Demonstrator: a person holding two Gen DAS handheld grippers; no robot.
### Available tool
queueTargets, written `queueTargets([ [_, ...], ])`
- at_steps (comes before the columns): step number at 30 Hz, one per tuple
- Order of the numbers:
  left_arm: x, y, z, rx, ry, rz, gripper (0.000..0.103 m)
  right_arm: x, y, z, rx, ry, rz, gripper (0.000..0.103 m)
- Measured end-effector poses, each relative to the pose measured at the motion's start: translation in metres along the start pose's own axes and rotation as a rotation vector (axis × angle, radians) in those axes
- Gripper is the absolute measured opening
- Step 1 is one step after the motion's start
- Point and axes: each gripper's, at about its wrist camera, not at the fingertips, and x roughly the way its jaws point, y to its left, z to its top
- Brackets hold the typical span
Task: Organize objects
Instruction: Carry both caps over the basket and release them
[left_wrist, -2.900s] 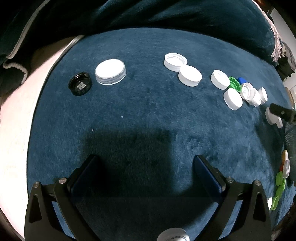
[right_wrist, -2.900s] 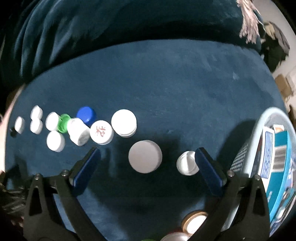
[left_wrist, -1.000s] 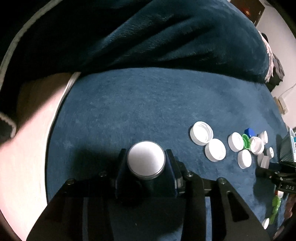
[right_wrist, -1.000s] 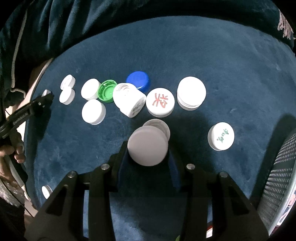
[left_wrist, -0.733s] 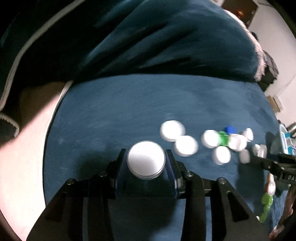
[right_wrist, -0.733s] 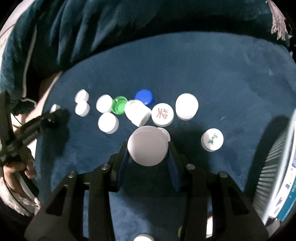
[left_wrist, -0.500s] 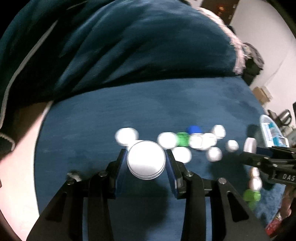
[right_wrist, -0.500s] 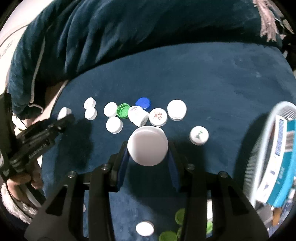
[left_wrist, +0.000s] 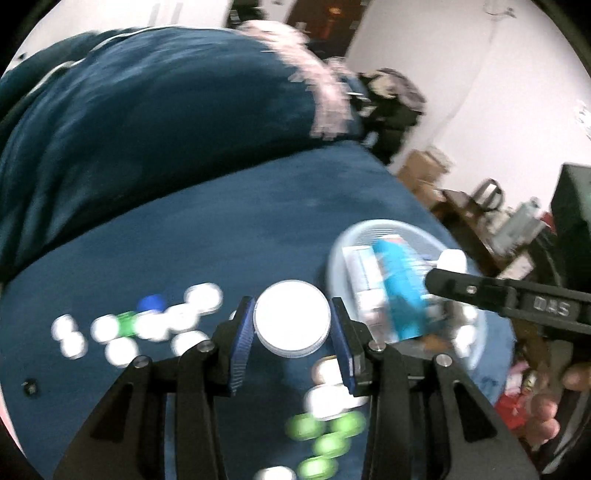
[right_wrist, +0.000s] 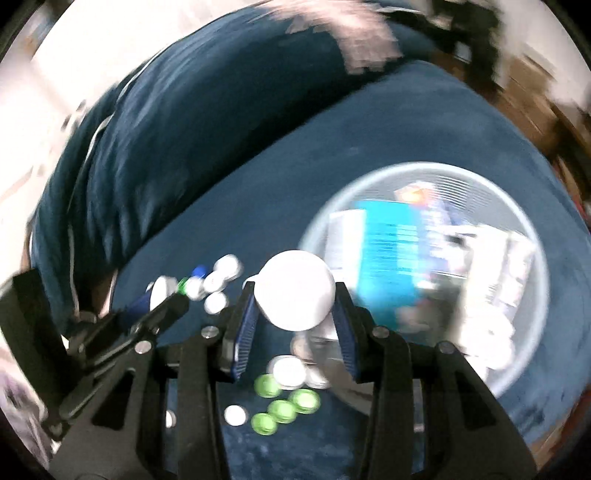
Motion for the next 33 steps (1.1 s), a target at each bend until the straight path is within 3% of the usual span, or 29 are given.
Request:
queueTargets([
  [5,0.021,-0.071,0.008,0.087,0.023,-0.113,0.042,-0.025,-0.064,-0.003,0.168,-0.046,-0.054,0.041],
  [8,0.036,-0.101,0.011,0.123,0.043,-0.139,0.042,-0.03,-0.09,-0.002,0.24,-0.065,-0.072,0.041],
  [20,0.085,-0.131,0.023,0.118,0.094,-0.163,0.042,-0.023,-0.127,0.01,0.322,-0.063,-0.09,0.042],
  [21,0.089,-0.134,0.023,0.117,0.094,-0.149,0.046,-0.023,-0.128,0.011,0.325,-0.063,-0.098,0.043],
  [22,0.091,-0.135,0.023,0.11,0.096,-0.144,0.052,-0.023,-0.129,0.01,0.327,-0.063,-0.108,0.053],
  [23,0.093,-0.134,0.023,0.09,0.104,-0.142,0.073,-0.024,-0.13,0.01,0.332,-0.065,-0.129,0.06],
  [24,0.093,-0.131,0.022,0.065,0.112,-0.14,0.091,-0.026,-0.132,0.009,0.34,-0.07,-0.146,0.076],
  [25,0.092,-0.129,0.022,0.051,0.11,-0.141,0.094,-0.028,-0.133,0.009,0.35,-0.078,-0.159,0.086],
  [29,0.081,-0.119,0.02,0.027,0.099,-0.099,0.102,-0.037,-0.137,0.008,0.38,-0.117,-0.181,0.09],
  [33,0.065,-0.104,0.018,0.005,0.087,-0.048,0.102,-0.039,-0.129,0.006,0.386,-0.132,-0.184,0.099],
])
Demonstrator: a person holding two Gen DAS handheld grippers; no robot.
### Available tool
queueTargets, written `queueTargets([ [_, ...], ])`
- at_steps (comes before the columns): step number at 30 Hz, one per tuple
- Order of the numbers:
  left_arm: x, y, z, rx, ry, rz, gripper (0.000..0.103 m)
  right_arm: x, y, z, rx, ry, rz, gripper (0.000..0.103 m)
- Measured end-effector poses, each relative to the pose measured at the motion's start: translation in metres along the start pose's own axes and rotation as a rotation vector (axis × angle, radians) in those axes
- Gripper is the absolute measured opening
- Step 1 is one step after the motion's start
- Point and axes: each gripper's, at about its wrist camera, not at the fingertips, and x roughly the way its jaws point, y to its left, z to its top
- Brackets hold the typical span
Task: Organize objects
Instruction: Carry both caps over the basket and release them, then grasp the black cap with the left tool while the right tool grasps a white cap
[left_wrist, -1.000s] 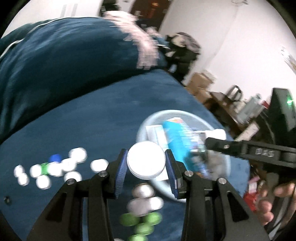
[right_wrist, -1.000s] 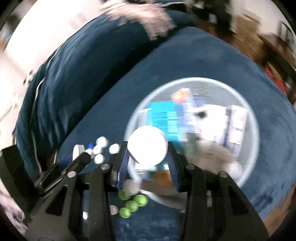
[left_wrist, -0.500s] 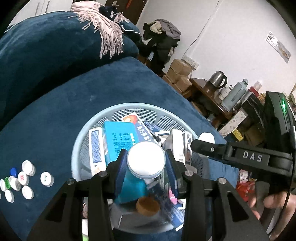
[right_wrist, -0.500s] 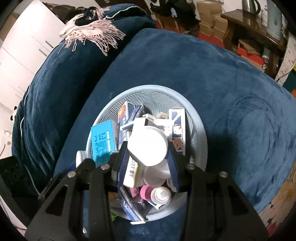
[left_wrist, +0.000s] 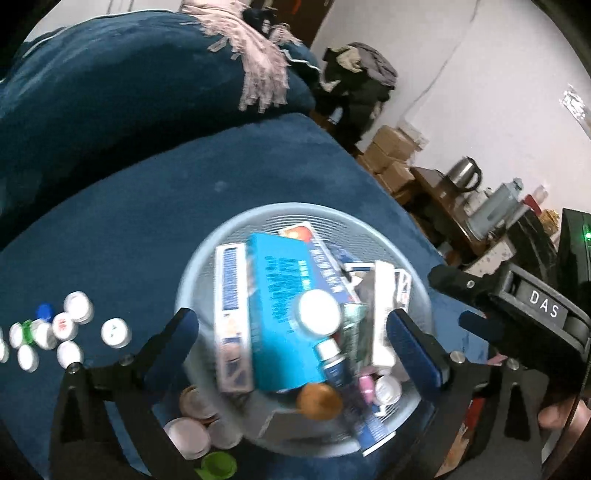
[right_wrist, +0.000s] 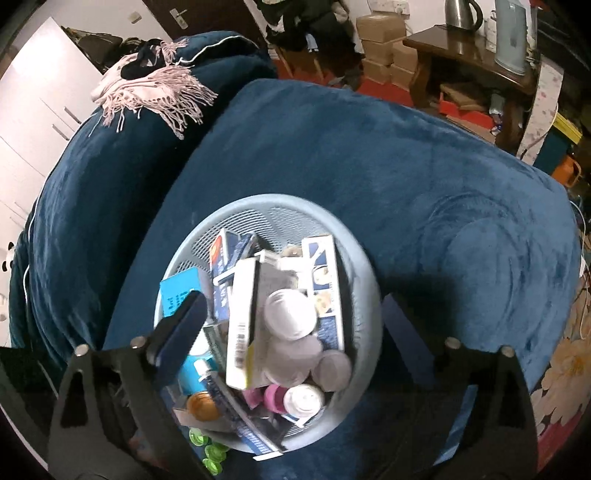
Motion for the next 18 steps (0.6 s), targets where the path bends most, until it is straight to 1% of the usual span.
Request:
queueTargets([
  [3,-0.013,0.016,-0.003,-0.031,-0.002,0.038,0.102,-0.004,0.017,-0.004,-0.049,-0.017,0.01,0.099],
  [7,-0.035,0.042,-0.008,-0.071,0.0,0.086,0.102,-0.016,0.051,-0.014,-0.149,-0.084,0.028,0.101],
  [9,-0.049,0.057,-0.01,-0.097,-0.008,0.12,0.102,-0.02,0.069,-0.021,-0.2,-0.103,0.046,0.102],
  [15,-0.095,0.111,-0.021,-0.147,-0.034,0.233,0.102,-0.017,0.128,-0.05,-0.35,-0.085,0.105,0.103],
  [18,-0.111,0.147,-0.034,-0.205,-0.038,0.283,0.102,-0.01,0.155,-0.066,-0.402,-0.063,0.133,0.103],
])
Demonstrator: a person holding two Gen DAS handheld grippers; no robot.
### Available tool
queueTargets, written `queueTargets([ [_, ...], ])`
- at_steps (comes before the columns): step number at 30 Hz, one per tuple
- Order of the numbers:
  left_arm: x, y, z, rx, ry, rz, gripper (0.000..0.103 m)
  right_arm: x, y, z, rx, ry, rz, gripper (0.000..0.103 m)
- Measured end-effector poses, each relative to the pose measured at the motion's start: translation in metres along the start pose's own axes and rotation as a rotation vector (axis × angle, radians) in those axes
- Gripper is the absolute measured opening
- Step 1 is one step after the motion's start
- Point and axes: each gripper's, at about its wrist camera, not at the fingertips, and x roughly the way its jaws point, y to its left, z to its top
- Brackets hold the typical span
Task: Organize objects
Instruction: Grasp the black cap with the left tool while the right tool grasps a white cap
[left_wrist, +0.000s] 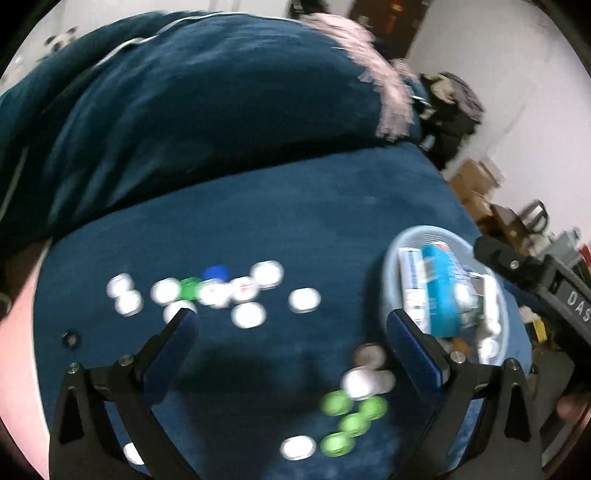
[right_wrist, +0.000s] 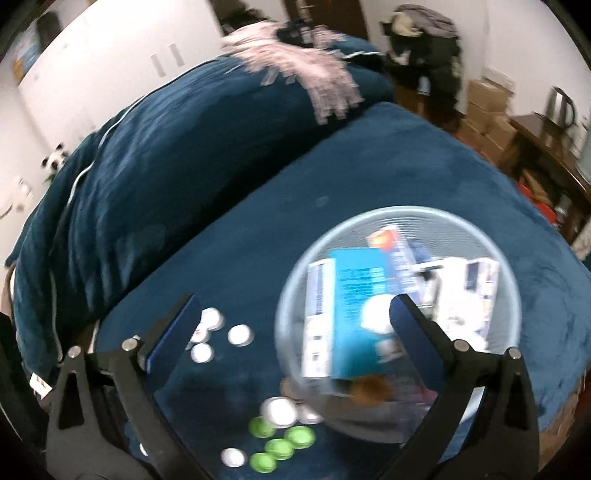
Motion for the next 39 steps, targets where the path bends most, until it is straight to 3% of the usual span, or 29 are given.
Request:
queueTargets([
  [9,0.026,0.097,-0.03,-0.123,0.079,0.102,0.102,0.044,0.087,-0.028,-0.304,0.125,0.046,0.103],
  [18,0.051,0.166,-0.046,-0.252,0.122,0.139,0.102,0.11,0.128,-0.068,-0.445,0.301,0.048,0.102],
  [24,0.059,0.205,-0.06,-0.306,0.12,0.175,0.102,0.155,0.131,-0.097,-0.439,0.424,0.041,0.1],
  [27,0.059,0.229,-0.067,-0.341,0.113,0.194,0.102,0.168,0.127,-0.102,-0.433,0.44,0.019,0.091],
  [32,0.056,0.26,-0.074,-0.379,0.081,0.216,0.102,0.179,0.119,-0.098,-0.376,0.436,0.04,0.087],
  [35,0.056,0.27,-0.076,-0.395,0.071,0.228,0.102,0.184,0.12,-0.1,-0.368,0.437,0.025,0.071],
  [37,0.055,0.276,-0.077,-0.408,0.061,0.229,0.1,0.184,0.123,-0.101,-0.386,0.427,0.019,0.047],
  [39,0.056,0.281,-0.077,-0.415,0.058,0.235,0.093,0.18,0.125,-0.102,-0.393,0.425,0.035,0.031],
])
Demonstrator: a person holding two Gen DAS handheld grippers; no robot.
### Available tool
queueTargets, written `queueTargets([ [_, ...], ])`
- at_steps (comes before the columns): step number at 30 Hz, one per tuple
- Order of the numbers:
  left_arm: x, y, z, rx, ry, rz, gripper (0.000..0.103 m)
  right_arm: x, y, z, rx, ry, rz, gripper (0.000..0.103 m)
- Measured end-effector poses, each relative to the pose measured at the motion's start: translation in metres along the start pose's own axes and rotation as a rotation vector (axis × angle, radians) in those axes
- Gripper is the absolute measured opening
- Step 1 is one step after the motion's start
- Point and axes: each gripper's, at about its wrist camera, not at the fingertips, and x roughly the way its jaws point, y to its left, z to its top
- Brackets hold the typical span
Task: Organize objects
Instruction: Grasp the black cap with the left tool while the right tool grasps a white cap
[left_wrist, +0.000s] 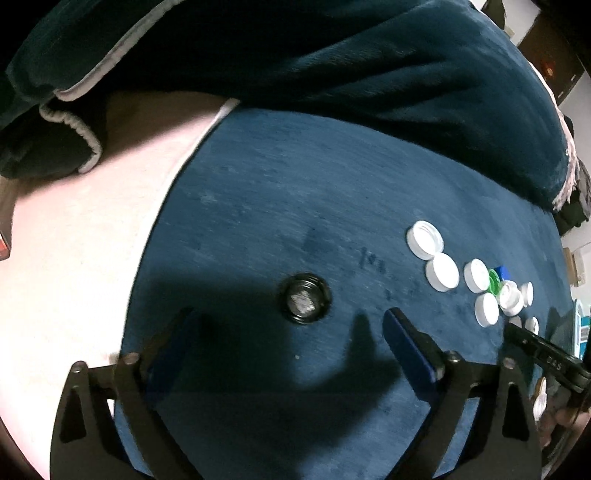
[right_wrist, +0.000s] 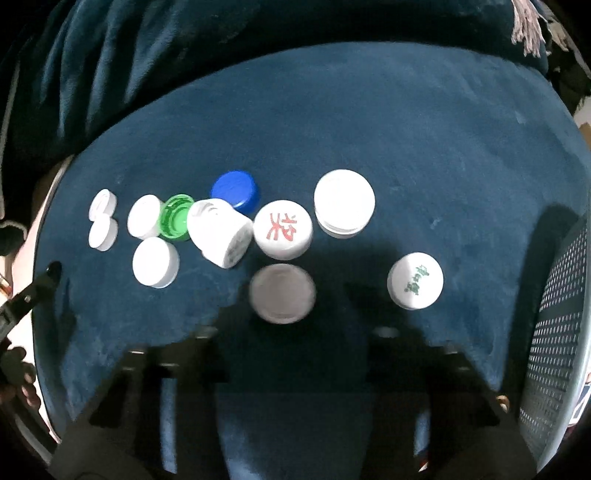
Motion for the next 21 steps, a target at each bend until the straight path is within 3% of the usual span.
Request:
queueTargets([
  [7,0.003,-0.007,0.002,0.037,0.001,0.005,0.075,-0.012,-0.002,0.0,0.019,0.013,0.067,0.03],
  [13,0.012,-0.018,0.004,0.1,0.016,0.024,0.031,-0.031,0.007,-0.001,0.014,-0.014,0.092,0.031],
  [21,0.004,-0.034,0.004,0.099,0.004,-0.046,0.03,-0.057,-0.012,-0.004,0.034,-0.044,0.118,0.031],
])
